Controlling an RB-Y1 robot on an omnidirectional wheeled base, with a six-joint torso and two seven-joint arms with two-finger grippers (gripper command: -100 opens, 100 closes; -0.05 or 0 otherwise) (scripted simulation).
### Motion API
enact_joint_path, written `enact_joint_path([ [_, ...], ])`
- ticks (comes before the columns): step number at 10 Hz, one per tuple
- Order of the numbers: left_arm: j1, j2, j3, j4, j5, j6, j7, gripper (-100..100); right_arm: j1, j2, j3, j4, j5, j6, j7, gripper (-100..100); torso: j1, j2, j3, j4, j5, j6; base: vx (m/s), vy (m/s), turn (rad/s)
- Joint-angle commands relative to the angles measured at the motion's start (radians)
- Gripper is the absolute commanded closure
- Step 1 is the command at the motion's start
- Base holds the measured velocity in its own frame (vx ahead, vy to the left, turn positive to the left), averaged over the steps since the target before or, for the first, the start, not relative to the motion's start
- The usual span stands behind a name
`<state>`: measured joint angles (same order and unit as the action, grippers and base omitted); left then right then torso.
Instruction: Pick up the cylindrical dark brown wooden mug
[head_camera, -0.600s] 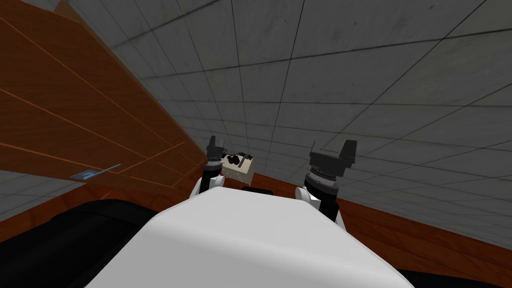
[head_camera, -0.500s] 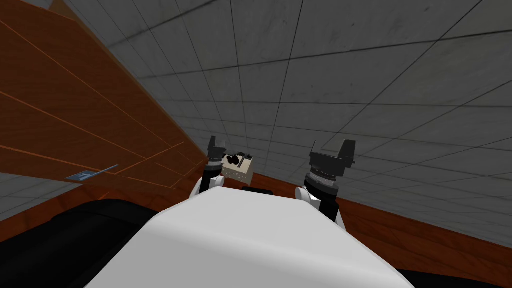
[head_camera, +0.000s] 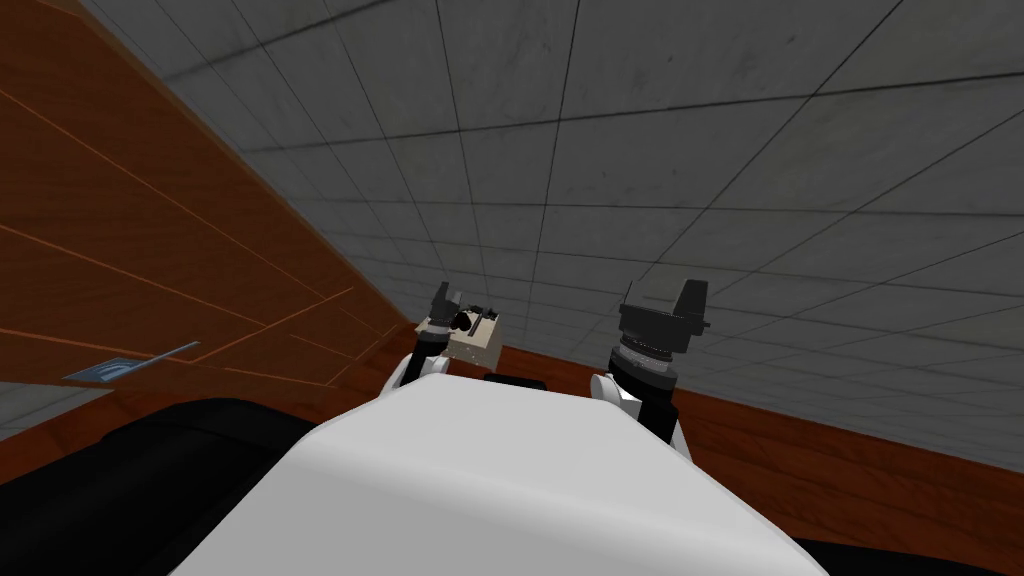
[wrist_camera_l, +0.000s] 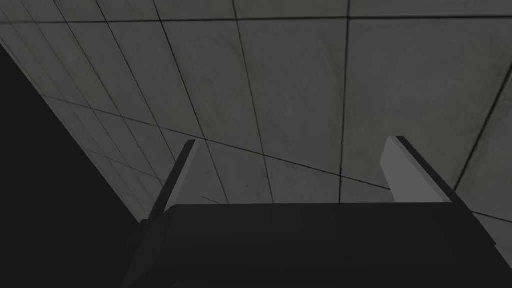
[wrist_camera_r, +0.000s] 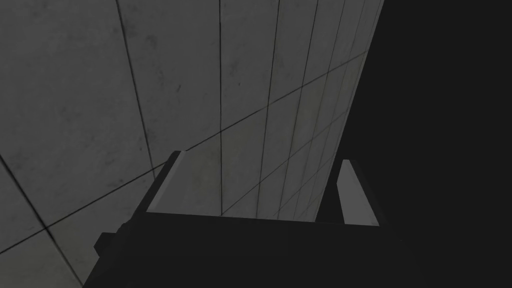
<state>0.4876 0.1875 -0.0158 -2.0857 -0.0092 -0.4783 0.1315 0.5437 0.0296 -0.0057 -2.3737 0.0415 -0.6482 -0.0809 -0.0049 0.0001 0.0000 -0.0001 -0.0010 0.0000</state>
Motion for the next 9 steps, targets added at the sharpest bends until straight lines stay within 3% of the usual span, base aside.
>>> enact_joint_path([
  [1, 0.014, 0.046, -0.034, 0.044, 0.022, 0.024, 0.011, -100, 0.0, 0.0, 0.0, 0.0, 0.0, 0.0, 0.0, 0, 0.0, 0.0, 0.0, 0.0, 0.0, 0.0, 0.005, -0.079, -0.117],
  [4, 0.023, 0.139, -0.093, 0.135, 0.074, 0.082, 0.039, -100, 0.0, 0.0, 0.0, 0.0, 0.0, 0.0, 0.0, 0, -0.002, 0.001, 0.001, 0.0, 0.0, 0.0, -0.012, -0.1, -0.131],
  [5, 0.023, 0.145, -0.093, 0.141, 0.074, 0.082, 0.039, -100, 0.0, 0.0, 0.0, 0.0, 0.0, 0.0, 0.0, 0, -0.002, 0.001, 0.001, 0.0, 0.0, 0.0, -0.002, -0.067, -0.046],
  [7, 0.03, 0.209, -0.135, 0.213, 0.111, 0.124, 0.059, -100, 0.0, 0.0, 0.0, 0.0, 0.0, 0.0, 0.0, 0, 0.001, 0.001, 0.0, 0.0, 0.0, 0.0, 0.0, -0.073, -0.127],
  [8, 0.03, 0.216, -0.135, 0.213, 0.111, 0.124, 0.059, -100, 0.0, 0.0, 0.0, 0.0, 0.0, 0.0, 0.0, 0, 0.0, 0.0, 0.0, 0.0, 0.0, 0.0, 0.007, -0.057, -0.048],
  [9, 0.034, 0.252, -0.157, 0.251, 0.13, 0.144, 0.069, -100, 0.0, 0.0, 0.0, 0.0, 0.0, 0.0, 0.0, 0, 0.001, 0.0, 0.0, 0.0, 0.0, 0.0, 0.005, -0.062, -0.086],
])
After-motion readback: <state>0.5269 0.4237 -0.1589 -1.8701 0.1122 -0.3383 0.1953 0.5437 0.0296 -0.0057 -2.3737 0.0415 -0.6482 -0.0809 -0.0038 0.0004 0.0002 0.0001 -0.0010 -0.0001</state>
